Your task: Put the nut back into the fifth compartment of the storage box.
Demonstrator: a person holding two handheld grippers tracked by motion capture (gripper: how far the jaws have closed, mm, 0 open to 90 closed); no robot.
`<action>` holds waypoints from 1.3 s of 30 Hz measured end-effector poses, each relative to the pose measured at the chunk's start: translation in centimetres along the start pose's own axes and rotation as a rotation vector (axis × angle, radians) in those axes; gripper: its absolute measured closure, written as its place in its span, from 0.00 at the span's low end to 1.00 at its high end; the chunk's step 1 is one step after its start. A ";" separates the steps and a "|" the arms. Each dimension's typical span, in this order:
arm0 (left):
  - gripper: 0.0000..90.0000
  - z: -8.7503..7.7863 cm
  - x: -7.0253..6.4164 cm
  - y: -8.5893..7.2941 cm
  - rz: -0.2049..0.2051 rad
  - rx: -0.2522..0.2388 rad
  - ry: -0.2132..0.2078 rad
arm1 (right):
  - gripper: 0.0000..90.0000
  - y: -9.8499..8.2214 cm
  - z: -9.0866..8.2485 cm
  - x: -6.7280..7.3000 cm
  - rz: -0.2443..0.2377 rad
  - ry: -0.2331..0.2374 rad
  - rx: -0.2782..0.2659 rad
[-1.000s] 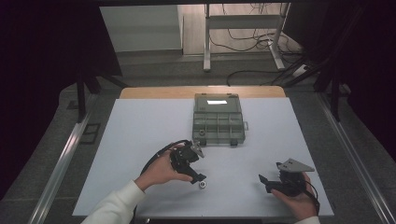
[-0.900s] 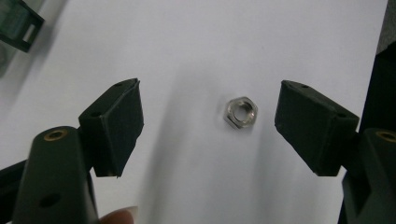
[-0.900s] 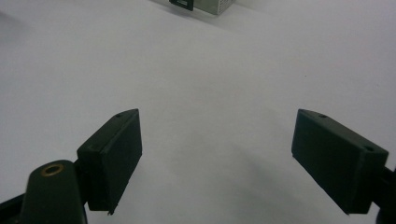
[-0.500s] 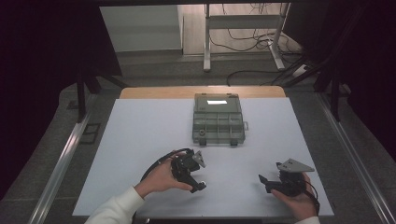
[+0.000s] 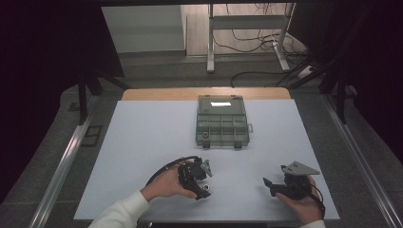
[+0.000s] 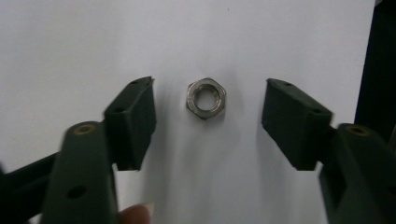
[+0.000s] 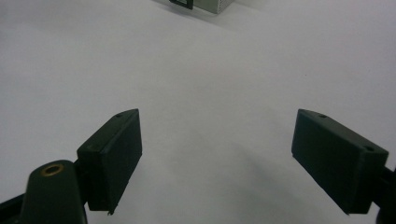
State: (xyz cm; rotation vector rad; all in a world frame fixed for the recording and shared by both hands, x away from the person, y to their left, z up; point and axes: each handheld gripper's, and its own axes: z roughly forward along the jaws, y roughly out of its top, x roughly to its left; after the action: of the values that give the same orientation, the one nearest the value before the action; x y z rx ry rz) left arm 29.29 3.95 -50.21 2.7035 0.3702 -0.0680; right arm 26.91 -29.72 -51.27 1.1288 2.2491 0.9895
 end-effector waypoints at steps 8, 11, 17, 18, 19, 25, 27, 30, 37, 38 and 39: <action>0.59 0.6 0.4 0.3 0.014 0.038 0.008 | 0.18 0.0 0.0 0.0 0.000 -0.001 0.000; 0.68 0.6 0.6 0.4 0.007 0.040 0.013 | 0.18 0.0 0.0 0.0 0.001 -0.001 0.002; 0.78 0.6 0.4 0.6 0.030 0.047 0.036 | 0.18 0.0 0.0 0.0 0.001 -0.001 0.002; 0.78 0.6 0.4 0.6 0.032 0.047 0.036 | 0.18 0.0 0.0 0.0 0.001 -0.001 0.003; 0.78 0.6 0.4 0.6 0.034 0.048 0.037 | 0.18 0.0 0.0 0.0 0.001 -0.001 0.003; 0.78 0.0 0.8 0.8 0.020 0.033 0.059 | 0.18 0.0 0.0 0.0 0.001 -0.004 0.001; 0.78 -0.8 1.4 1.0 0.010 0.008 0.063 | 0.18 0.0 0.0 0.0 0.003 -0.001 0.003; 0.78 -2.2 2.5 1.4 -0.014 -0.020 0.082 | 0.18 0.0 0.0 0.0 0.001 -0.001 0.003; 0.78 -4.9 6.0 2.4 -0.084 -0.073 0.109 | 0.18 -0.1 0.1 -0.1 0.003 -0.002 0.003; 0.78 -5.1 6.5 2.6 -0.090 -0.076 0.115 | 0.18 -0.1 0.1 -0.1 0.003 -0.002 0.002; 0.78 -5.3 7.1 2.8 -0.097 -0.081 0.129 | 0.18 0.0 0.1 -0.2 0.002 -0.004 0.003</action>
State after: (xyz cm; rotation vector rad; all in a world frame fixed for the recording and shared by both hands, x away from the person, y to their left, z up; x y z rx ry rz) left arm 36.84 5.39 -44.97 2.6158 0.5306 0.0920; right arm 27.03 -29.84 -51.34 1.1341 2.2475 0.9843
